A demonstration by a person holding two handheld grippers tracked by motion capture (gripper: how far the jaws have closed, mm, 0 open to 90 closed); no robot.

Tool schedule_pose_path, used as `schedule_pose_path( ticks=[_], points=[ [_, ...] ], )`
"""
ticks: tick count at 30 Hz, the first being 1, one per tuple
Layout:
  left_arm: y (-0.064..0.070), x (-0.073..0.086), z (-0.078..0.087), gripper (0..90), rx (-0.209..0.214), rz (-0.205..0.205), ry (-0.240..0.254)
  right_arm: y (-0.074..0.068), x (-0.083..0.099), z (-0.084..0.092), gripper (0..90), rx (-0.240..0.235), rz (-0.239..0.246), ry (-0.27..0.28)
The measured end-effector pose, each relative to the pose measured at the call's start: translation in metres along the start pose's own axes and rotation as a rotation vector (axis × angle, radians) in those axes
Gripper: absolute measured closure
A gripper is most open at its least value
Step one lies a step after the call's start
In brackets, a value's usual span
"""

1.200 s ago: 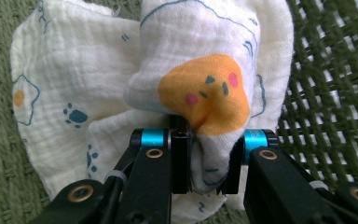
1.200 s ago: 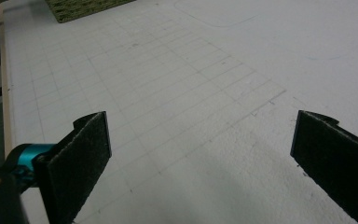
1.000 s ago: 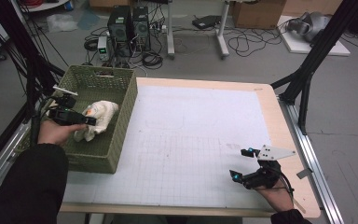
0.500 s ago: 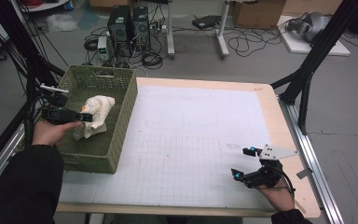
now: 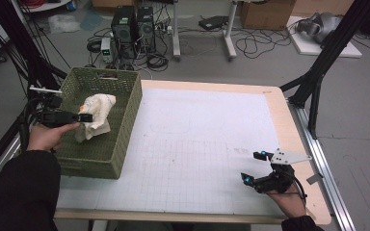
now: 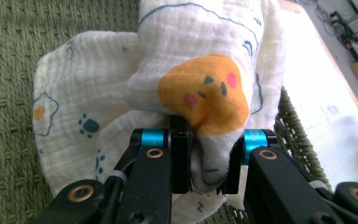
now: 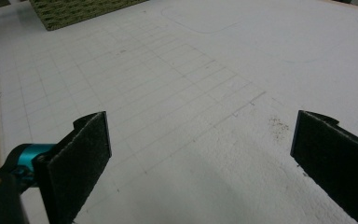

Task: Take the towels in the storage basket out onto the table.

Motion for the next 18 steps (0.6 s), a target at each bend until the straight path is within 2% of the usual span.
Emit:
schedule_pose_path(
  ticks=[4, 11, 13, 18],
  points=[
    [0.0001, 0.0007, 0.0021, 78.9, -0.011, -0.007, 0.0, 0.0002, 0.0002, 0.0, 4.0, 0.001, -0.001, -0.001],
    [0.0035, -0.002, 0.0035, 78.9, 0.024, 0.002, 0.03, 0.0001, 0.0008, -0.0004, 4.0, 0.002, -0.001, -0.003],
    [0.0046, -0.0038, 0.0042, 79.0, 0.032, 0.016, 0.042, -0.0003, 0.0, -0.0002, 4.0, -0.002, -0.002, 0.001],
    [0.0066, -0.0047, 0.0035, 79.0, 0.045, 0.015, 0.043, -0.002, -0.0015, -0.0004, 4.0, -0.008, 0.002, 0.007]
  ],
)
Point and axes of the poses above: each handheld gripper's, and its own axes: z roughly backward along the jaws, x roughly out of its underside, y roughly to its right, the point moved 10 cm from there along -z, roughly forward along the jaws, and after that the axes turned 4 degrees about -z, right-handed, at the moved point
